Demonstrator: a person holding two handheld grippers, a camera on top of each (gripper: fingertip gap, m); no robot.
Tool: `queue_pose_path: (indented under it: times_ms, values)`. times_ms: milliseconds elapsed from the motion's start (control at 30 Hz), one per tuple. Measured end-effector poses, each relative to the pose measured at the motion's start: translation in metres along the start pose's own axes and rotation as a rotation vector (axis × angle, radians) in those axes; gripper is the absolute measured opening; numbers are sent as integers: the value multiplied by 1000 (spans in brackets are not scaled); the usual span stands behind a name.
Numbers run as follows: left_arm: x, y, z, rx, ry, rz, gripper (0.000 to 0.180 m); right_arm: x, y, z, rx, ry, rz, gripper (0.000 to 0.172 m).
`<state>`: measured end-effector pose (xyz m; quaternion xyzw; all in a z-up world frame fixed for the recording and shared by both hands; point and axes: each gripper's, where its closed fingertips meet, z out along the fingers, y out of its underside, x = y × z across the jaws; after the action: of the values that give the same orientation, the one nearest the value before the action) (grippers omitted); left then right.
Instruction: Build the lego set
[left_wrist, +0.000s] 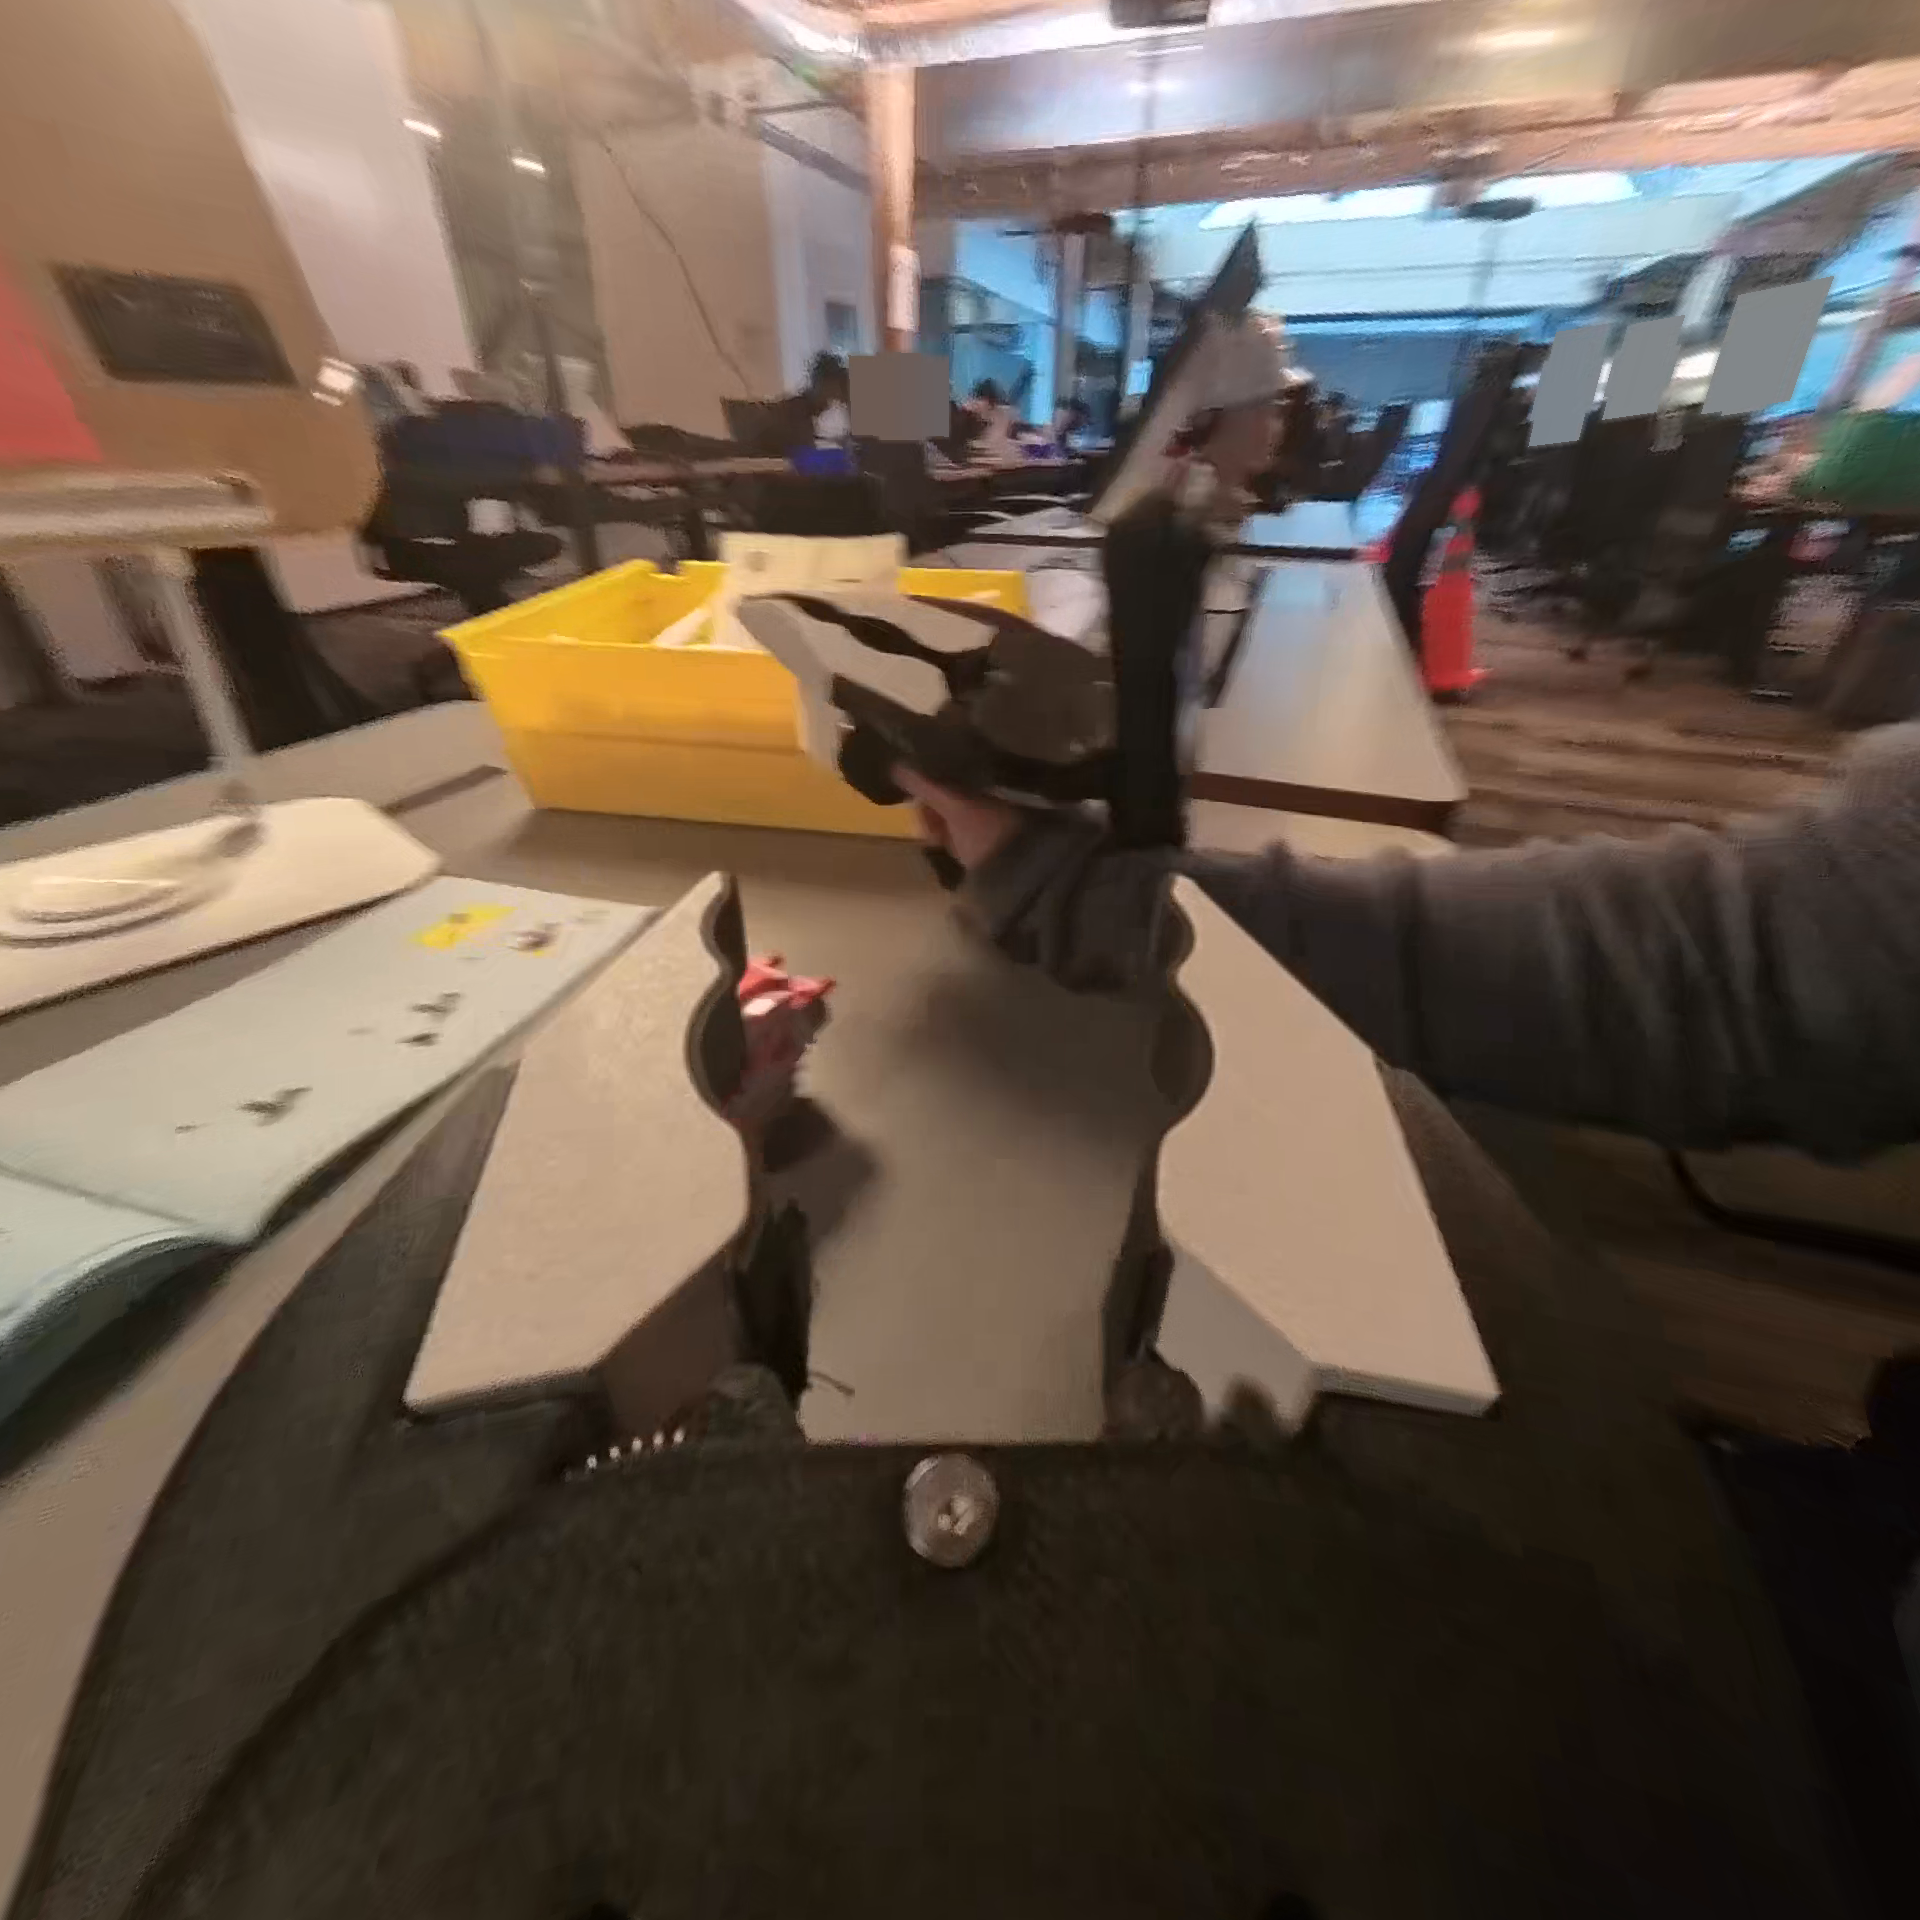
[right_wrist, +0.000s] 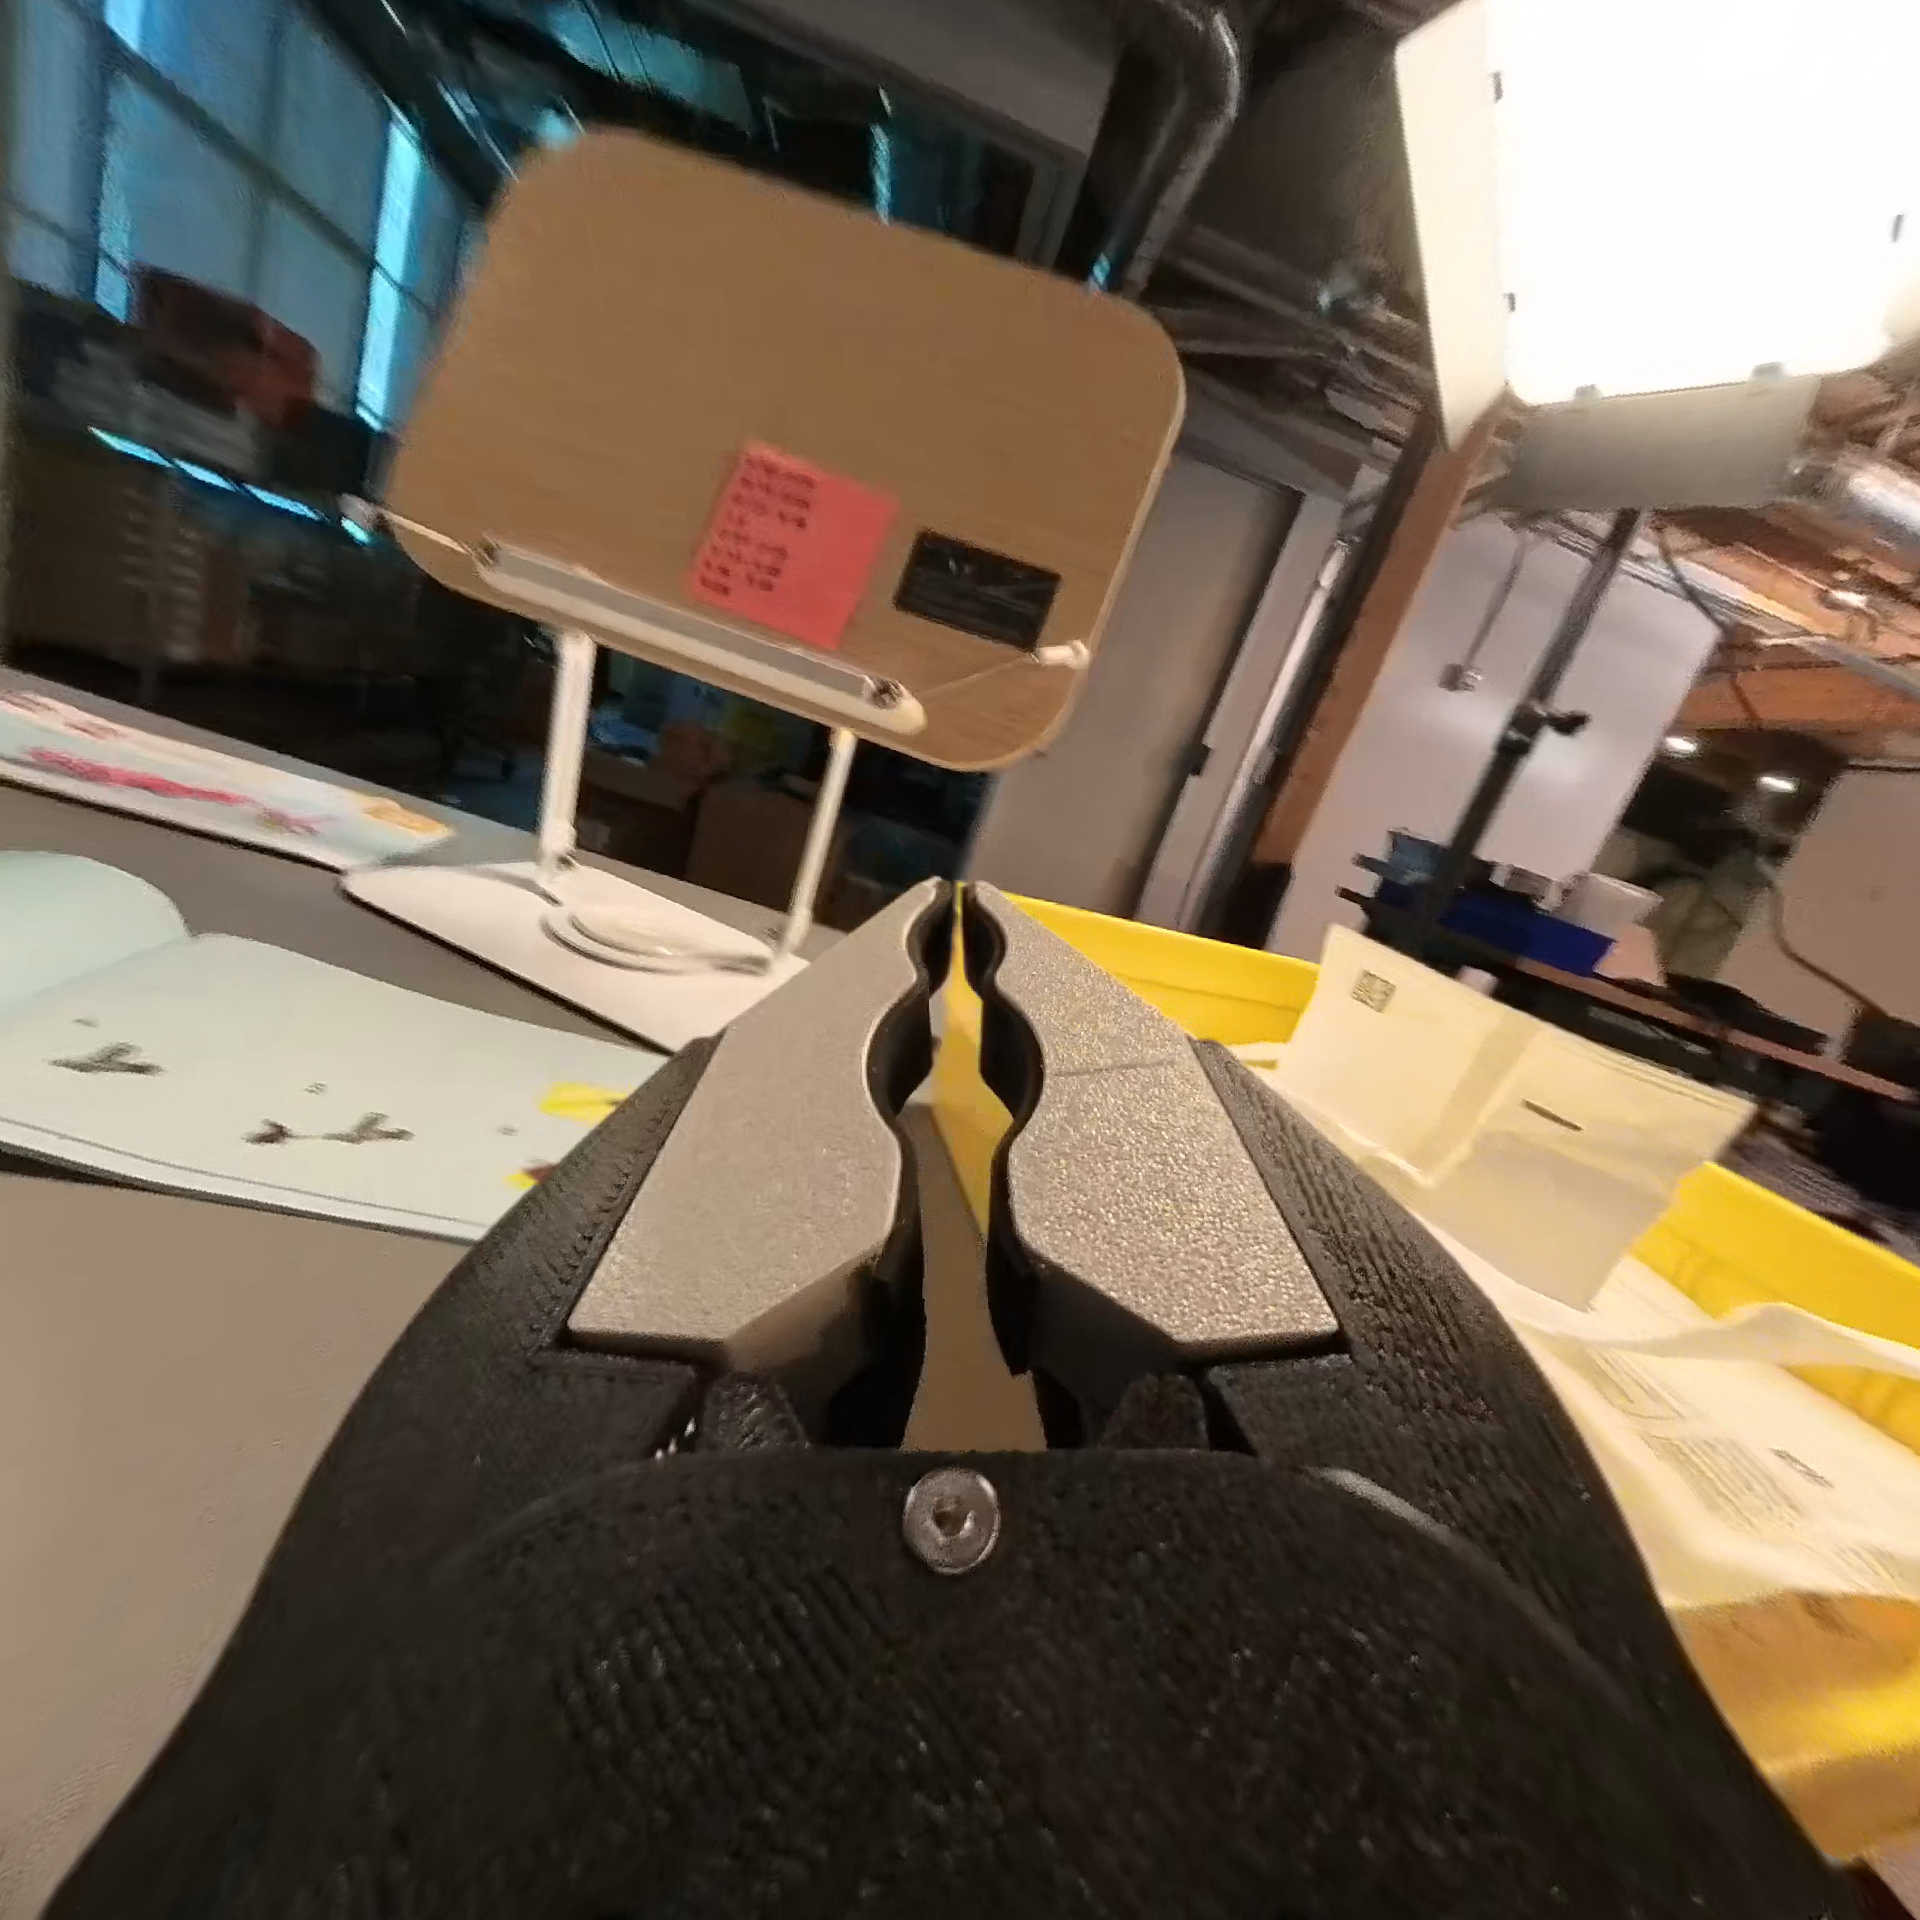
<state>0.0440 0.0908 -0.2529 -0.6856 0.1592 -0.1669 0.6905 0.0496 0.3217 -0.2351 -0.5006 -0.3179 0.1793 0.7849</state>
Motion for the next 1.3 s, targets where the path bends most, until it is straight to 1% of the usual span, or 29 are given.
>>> queue_pose_path:
  times_ms: [67,233,333,400,500,633,833,933,1067,1300]
  values:
    - [9,4,1,23,80,-15,73,6,8,7,-34,41,-21,0]
    - [27,0,-1,100,152,76,72,19,15,16,-70,145,-31,0]
    - [31,-1,-1,113,206,64,71,25,18,14,-103,210,-91,0]
    - [24,1,1,102,192,65,70,24,15,13,-93,224,-92,0]
    - [13,2,1,94,149,69,68,13,10,17,-57,160,-60,0]
    - [5,2,0,96,138,3,67,-2,8,23,-40,90,64,0]
    - [1,2,0,101,115,-4,66,-23,3,26,-20,17,-46,0]
    - [1,1,-1,108,107,17,64,-19,8,29,-42,40,-57,0]
    - [1,0,-1,113,97,35,62,-12,9,28,-44,62,-19,0]
    - [-6,-2,-3,130,77,2,60,-8,13,28,-55,68,27,0]
